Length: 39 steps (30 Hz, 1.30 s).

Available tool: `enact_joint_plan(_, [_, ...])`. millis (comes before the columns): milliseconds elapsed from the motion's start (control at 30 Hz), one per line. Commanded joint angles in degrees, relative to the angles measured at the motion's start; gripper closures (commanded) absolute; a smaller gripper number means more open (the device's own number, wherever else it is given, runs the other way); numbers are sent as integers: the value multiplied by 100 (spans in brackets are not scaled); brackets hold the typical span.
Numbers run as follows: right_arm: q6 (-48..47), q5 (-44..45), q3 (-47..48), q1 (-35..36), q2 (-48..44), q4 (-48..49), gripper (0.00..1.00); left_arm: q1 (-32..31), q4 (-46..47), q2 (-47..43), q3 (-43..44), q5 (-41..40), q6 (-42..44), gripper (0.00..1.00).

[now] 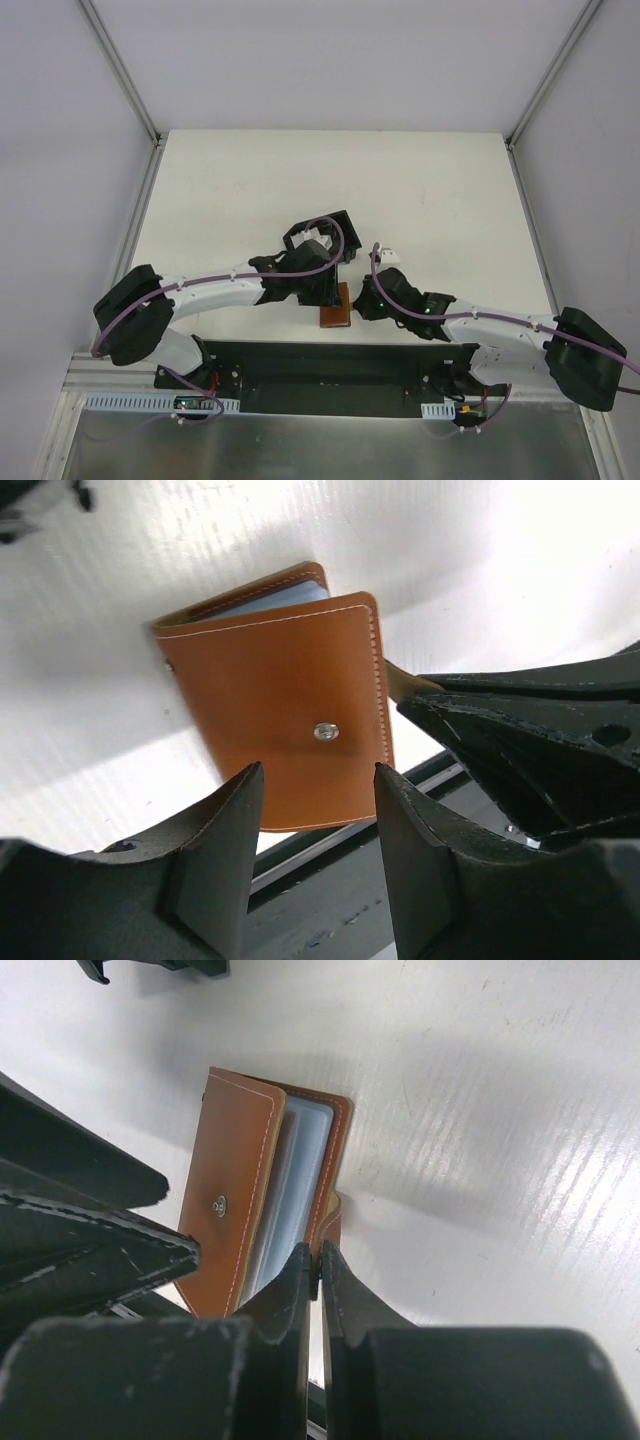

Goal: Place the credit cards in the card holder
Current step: Close the card holder at the center of the board.

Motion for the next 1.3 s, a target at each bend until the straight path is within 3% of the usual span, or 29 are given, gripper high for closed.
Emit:
enact_joint_plan(0, [-100, -144, 350, 21, 171, 23, 96, -48, 6, -446, -347, -645, 386, 52])
enact_joint_plan(267, [-162, -47, 456, 21, 180, -39, 94, -57, 76, -175, -611, -875, 676, 55])
enact_joint_plan(767, [-258, -135, 623, 21, 259, -197, 92, -180, 471, 283, -488, -919, 413, 40])
enact_joint_plan(1100, [-487, -381, 1027, 4, 715, -276, 89, -312, 489, 529, -637, -1068, 123, 55])
enact_joint_plan(1267, [-330, -715, 1159, 13, 1207, -215, 86, -400, 489, 459, -690, -1244, -53, 55])
